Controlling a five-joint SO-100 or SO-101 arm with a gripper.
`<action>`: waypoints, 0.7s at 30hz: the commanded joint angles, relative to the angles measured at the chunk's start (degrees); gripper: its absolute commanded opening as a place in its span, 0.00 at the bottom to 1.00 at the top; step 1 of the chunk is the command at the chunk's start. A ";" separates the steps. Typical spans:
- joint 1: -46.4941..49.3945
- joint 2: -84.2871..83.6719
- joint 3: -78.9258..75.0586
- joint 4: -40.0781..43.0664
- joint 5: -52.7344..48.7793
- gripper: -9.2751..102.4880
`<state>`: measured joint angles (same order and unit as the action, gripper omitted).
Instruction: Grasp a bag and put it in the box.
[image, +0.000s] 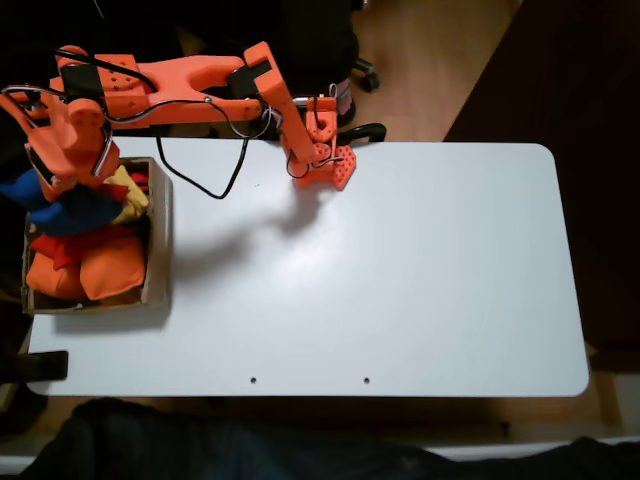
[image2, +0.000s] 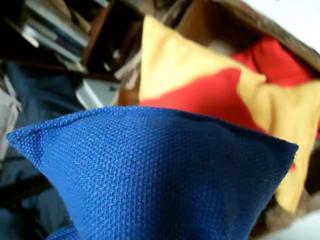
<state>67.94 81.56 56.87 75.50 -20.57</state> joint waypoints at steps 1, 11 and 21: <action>1.58 0.53 -7.12 -0.35 -0.79 0.09; 3.34 -0.44 -5.98 0.88 -5.36 0.20; 3.96 2.90 0.35 3.52 -7.47 0.36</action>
<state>71.46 80.77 56.16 78.84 -27.60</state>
